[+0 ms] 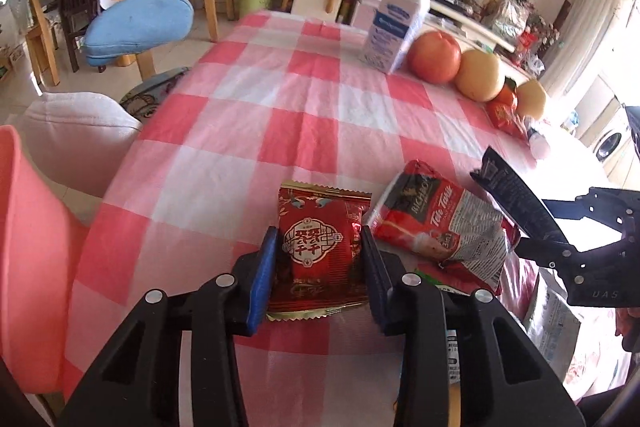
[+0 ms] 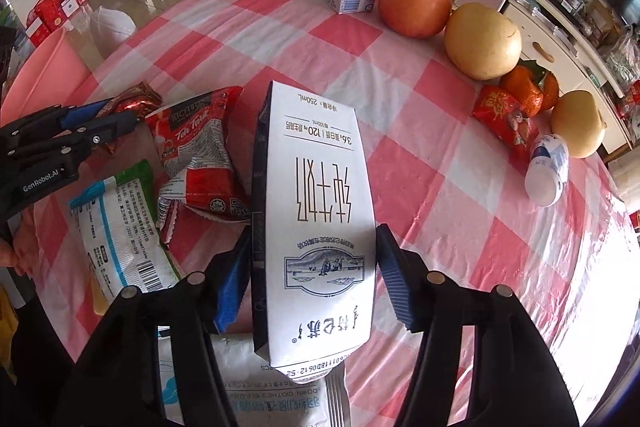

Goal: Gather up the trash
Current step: 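Carry the red packet and the milk carton toward the pink bucket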

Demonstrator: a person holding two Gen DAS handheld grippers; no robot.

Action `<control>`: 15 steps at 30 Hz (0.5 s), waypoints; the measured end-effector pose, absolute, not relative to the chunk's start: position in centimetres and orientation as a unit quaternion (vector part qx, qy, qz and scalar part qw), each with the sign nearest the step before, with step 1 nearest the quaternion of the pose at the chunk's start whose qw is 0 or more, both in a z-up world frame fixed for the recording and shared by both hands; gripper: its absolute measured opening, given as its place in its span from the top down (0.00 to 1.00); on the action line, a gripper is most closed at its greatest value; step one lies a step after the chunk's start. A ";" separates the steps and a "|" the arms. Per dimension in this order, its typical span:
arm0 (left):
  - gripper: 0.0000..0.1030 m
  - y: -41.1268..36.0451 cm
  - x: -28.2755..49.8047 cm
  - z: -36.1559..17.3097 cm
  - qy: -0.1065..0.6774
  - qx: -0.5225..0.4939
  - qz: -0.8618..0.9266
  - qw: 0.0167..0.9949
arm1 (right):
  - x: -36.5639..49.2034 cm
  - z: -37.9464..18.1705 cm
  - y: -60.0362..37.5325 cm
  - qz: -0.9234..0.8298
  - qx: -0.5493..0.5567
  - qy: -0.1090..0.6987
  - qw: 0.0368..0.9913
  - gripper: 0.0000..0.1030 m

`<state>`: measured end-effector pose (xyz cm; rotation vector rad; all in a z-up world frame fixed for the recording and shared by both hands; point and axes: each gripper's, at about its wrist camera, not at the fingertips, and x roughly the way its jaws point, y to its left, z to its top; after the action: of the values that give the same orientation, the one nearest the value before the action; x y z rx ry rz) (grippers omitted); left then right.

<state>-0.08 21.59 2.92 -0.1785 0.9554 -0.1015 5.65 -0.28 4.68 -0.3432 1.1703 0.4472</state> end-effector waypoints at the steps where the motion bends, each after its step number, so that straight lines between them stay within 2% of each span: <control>1: 0.60 21.9 -0.3 3.3 0.453 -0.090 -0.048 0.885 | 5.6 4.9 -0.4 0.205 -0.159 0.543 0.798 0.41; 6: 0.60 23.1 -1.4 4.7 0.430 -0.102 -0.044 0.896 | 5.3 6.9 -1.4 0.187 -0.138 0.526 0.818 0.42; 7: 0.60 23.2 -1.5 4.9 0.427 -0.102 -0.044 0.897 | 5.3 7.2 -1.5 0.184 -0.135 0.522 0.822 0.50; 8: 0.60 23.4 -1.8 5.2 0.423 -0.103 -0.043 0.899 | 5.2 7.6 -1.6 0.181 -0.133 0.519 0.825 0.69; 15: 0.60 25.1 -3.2 6.5 0.404 -0.111 -0.037 0.907 | 4.6 9.0 -2.3 0.162 -0.117 0.511 0.836 0.70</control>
<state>-3.21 25.05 6.52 -0.2292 0.8346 -0.0755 4.63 -2.27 9.01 -0.2477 1.0810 0.3423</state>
